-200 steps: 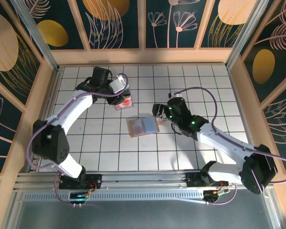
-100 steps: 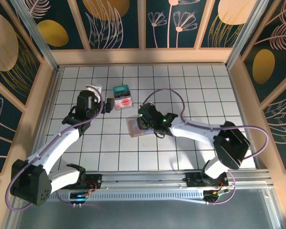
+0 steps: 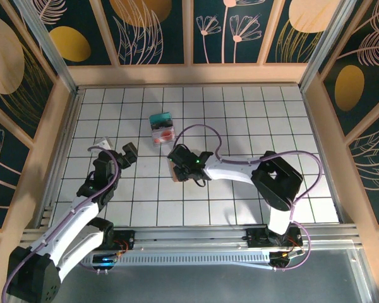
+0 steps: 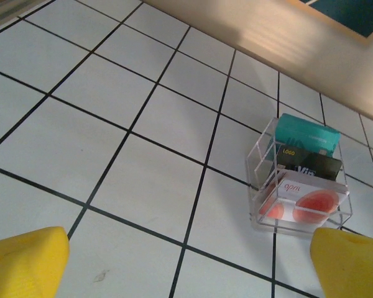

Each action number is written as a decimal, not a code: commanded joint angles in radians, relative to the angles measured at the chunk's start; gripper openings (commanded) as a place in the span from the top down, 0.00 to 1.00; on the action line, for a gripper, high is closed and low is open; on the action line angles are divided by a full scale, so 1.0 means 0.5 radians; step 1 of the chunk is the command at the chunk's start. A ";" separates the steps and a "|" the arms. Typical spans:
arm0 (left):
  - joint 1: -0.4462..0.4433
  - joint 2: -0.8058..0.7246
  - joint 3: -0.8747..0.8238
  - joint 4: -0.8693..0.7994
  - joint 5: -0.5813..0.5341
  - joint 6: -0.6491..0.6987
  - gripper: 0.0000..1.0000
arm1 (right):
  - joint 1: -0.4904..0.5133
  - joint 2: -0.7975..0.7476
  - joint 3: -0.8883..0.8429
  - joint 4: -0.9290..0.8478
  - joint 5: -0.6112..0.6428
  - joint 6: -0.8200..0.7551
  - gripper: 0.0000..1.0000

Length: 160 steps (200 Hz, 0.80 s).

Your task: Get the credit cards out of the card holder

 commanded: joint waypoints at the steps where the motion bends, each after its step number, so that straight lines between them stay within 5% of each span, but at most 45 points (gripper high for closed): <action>1: 0.007 -0.042 -0.055 0.095 -0.060 -0.155 0.01 | 0.006 0.072 0.103 -0.051 -0.019 -0.048 0.57; 84: 0.007 0.042 -0.072 0.141 -0.073 -0.186 0.01 | -0.010 0.191 0.158 -0.068 -0.055 -0.061 0.42; 160: 0.009 0.098 -0.063 0.166 -0.071 -0.193 0.01 | -0.045 0.223 0.101 -0.054 -0.093 -0.021 0.47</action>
